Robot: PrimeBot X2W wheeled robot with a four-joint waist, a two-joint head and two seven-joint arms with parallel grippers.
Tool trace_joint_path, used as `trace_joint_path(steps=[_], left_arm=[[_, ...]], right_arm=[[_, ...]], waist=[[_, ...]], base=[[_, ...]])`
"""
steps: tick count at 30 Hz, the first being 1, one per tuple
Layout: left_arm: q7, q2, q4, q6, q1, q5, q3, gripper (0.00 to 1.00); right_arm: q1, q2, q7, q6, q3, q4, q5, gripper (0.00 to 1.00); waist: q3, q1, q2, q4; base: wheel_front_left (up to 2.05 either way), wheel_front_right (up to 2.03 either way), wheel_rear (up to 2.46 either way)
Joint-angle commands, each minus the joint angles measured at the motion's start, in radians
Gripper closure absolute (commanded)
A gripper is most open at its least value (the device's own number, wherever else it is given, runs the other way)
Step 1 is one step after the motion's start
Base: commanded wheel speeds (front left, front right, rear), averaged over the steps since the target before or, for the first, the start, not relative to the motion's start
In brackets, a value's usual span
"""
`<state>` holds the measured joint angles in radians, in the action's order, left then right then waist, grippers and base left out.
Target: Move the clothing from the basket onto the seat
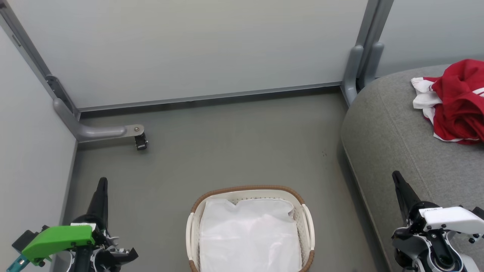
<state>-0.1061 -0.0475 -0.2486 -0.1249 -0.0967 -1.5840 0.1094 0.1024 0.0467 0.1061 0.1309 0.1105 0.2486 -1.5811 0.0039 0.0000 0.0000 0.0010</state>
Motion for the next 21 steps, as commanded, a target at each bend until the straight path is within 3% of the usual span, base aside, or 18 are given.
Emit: trace_joint_path(steps=[1, 21], left_arm=[[-0.008, -0.005, 0.005, -0.008, -0.019, -0.022, 0.006, 1.0], [-0.012, -0.005, 0.005, -0.008, -0.018, -0.03, 0.007, 1.0]], right_arm=[[0.01, 0.006, 0.009, 0.0, 0.004, -0.006, -0.022, 1.0], [0.01, 0.006, 0.011, 0.0, 0.005, -0.007, -0.034, 1.0]], waist=[[0.0, 0.0, 0.0, 0.0], [-0.001, 0.0, 0.0, -0.001]], base=[[0.0, 0.0, 0.0], [0.0, 0.0, 0.0]])
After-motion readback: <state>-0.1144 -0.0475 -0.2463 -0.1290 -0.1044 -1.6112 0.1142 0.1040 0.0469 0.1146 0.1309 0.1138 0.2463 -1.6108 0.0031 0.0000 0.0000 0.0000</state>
